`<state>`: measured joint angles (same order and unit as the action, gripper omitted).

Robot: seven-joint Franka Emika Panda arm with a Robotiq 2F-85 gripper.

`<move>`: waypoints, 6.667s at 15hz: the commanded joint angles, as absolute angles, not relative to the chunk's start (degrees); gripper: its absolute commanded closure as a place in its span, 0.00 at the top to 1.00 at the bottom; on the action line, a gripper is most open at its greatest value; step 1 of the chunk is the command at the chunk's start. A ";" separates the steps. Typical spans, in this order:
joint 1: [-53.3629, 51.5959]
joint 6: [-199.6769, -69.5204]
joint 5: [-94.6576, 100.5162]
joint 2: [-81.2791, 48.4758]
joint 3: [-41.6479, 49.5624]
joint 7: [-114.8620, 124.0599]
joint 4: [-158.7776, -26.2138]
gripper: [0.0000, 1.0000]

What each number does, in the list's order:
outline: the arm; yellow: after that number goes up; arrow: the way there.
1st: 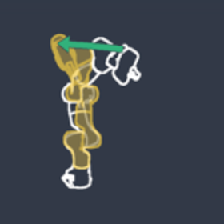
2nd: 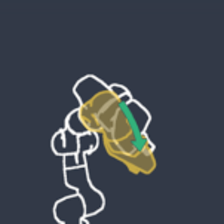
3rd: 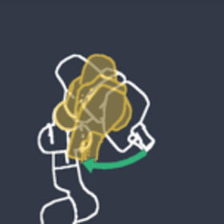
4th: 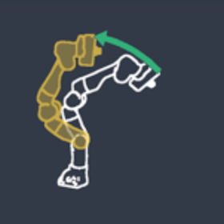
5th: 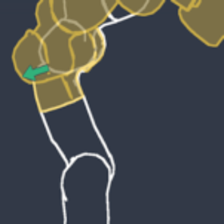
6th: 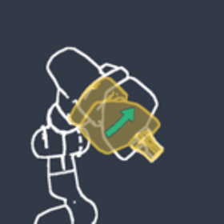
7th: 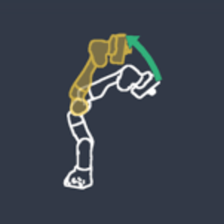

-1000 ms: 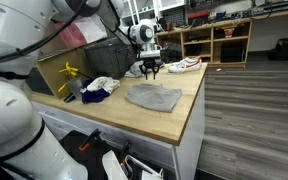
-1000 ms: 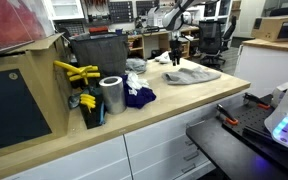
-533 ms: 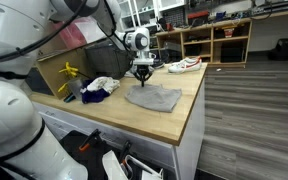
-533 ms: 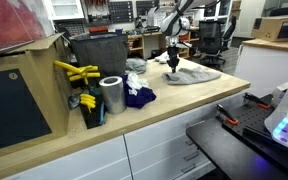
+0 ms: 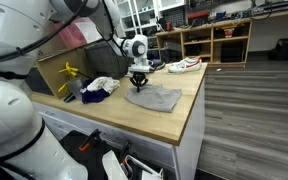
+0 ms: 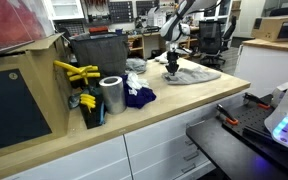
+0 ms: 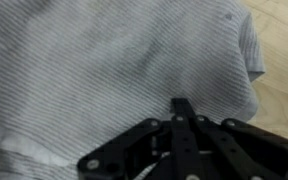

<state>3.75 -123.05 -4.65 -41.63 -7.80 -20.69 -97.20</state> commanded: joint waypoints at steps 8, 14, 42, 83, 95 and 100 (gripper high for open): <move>2.40 -132.59 -8.06 -38.54 -9.85 -17.20 -104.91 0.00; 2.89 -131.31 -13.21 -38.79 -13.27 -18.95 -104.59 0.00; 6.90 -126.52 -6.35 -31.71 -1.33 -17.15 -107.15 1.00; 9.13 -113.01 2.40 -51.35 2.87 -14.65 -76.14 0.20; 8.48 -111.95 3.00 -47.94 2.15 -16.14 -79.22 0.01; 8.03 -112.03 3.21 -47.49 1.95 -16.00 -79.74 0.02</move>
<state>8.23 -113.03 2.10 -50.07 2.26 -15.49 -77.23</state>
